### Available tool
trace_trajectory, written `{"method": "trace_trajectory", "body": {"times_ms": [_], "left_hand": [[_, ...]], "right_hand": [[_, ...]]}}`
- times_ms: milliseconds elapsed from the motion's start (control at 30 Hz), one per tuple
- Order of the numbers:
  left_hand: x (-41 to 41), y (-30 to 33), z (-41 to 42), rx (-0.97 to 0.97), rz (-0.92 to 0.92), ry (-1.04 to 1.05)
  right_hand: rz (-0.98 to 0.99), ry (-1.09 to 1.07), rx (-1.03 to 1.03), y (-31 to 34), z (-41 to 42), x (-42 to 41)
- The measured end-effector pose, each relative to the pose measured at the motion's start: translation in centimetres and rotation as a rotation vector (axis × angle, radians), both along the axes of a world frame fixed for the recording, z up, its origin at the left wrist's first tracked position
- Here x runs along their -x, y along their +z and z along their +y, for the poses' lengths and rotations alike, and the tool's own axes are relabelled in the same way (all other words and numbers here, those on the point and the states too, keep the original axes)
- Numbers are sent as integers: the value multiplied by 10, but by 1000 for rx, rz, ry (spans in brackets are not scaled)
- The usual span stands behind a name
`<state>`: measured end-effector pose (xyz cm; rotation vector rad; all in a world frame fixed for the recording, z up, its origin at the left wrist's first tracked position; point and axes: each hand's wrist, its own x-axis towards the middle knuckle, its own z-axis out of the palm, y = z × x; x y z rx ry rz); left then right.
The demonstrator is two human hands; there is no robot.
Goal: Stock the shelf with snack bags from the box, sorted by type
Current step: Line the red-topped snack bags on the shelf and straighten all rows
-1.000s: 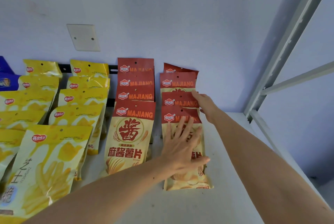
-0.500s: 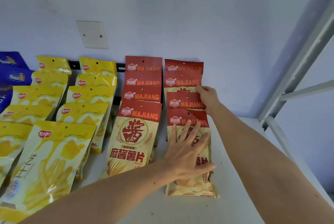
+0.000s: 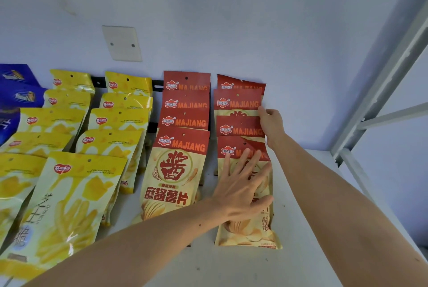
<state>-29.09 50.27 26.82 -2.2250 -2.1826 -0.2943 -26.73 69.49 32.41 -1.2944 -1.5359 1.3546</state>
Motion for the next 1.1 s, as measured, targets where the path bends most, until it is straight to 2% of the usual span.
{"method": "trace_trajectory", "body": {"times_ms": [167,300,367,467,567,633,800,1100], "left_hand": [[10,8,-17,-42,-9,-22],[33,12,-44,-39,15,-22],[47,14,-60,-27,67,-27],[67,13,-84,-3,141,8],[84,4,-106,4,167,83],[93,-4,-117,-2,165,128],[97,-10,-130,83,118,218],[88,-13,-127,86,37,236]], "right_hand": [[-221,-91,-199,4,-19,-3],[-239,-176,-422,12,-51,-1],[-216,-150,-526,17,-70,5],[-245,13,-598,15,-98,21],[-371,191,-532,11,-122,37],[-404,231,-443,9,-134,44],[-435,163,-397,8,-145,55],[-458,48,-309,10,-144,66]]}}
